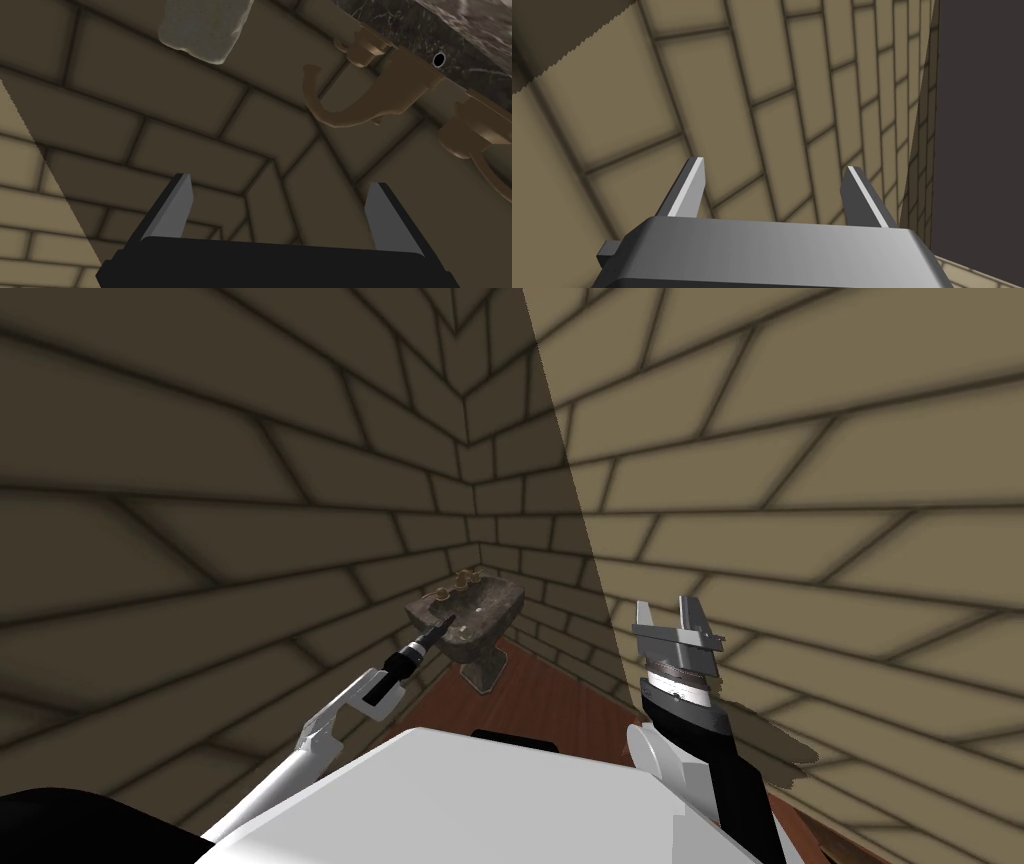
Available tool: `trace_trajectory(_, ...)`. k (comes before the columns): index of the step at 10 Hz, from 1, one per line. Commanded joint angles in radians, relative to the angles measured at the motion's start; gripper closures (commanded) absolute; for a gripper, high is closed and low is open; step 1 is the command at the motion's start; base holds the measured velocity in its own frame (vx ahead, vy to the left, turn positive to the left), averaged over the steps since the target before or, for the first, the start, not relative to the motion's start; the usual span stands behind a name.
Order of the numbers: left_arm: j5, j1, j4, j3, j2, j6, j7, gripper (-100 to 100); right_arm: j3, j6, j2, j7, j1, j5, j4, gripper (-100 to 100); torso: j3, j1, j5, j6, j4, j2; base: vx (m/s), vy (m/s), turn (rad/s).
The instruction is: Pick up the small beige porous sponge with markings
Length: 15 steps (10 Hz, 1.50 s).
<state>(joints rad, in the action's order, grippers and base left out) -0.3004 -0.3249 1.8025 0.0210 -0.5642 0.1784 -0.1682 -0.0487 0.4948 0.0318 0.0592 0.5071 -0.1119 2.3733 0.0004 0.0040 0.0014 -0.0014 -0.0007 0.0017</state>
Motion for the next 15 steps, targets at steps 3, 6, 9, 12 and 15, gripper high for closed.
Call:
trace_trajectory(3, -0.057, -0.045, 0.065, 0.0, -0.027, 0.007, -0.029, -100, 0.0, 0.0, 0.0, 0.0, 0.0, 0.0, 0.0, 0, 0.0, 0.0, 0.0, 0.0, 0.0, 0.0, -0.016, 0.063, -0.1)
trace_trajectory(6, -0.098, -0.06, 0.083, -0.023, -0.047, 0.018, -0.08, -100, 0.0, 0.0, 0.0, 0.0, 0.0, 0.0, 0.0, 0, -0.001, -0.002, 0.0, 0.0, 0.0, -0.001, 0.001, 0.026, -0.053)
trace_trajectory(9, -0.133, -0.066, 0.089, -0.05, -0.064, 0.027, -0.132, -100, 0.0, 0.0, 0.0, 0.0, 0.0, 0.0, 0.0, 0, -0.001, -0.004, -0.001, 0.0, 0.0, -0.002, 0.012, 0.005, -0.03)
trace_trajectory(12, -0.167, -0.068, 0.086, -0.082, -0.08, 0.037, -0.188, -100, 0.0, 0.0, 0.0, 0.0, 0.0, 0.0, 0.0, 0, -0.001, -0.004, -0.001, 0.0, -0.001, -0.002, 0.016, -0.001, -0.024)
trace_trajectory(15, -0.197, -0.066, 0.072, -0.115, -0.092, 0.046, -0.241, -100, 0.0, 0.0, 0.0, 0.0, 0.0, 0.0, 0.0, 0, -0.001, -0.004, -0.001, 0.0, -0.001, -0.002, 0.016, -0.004, -0.017)
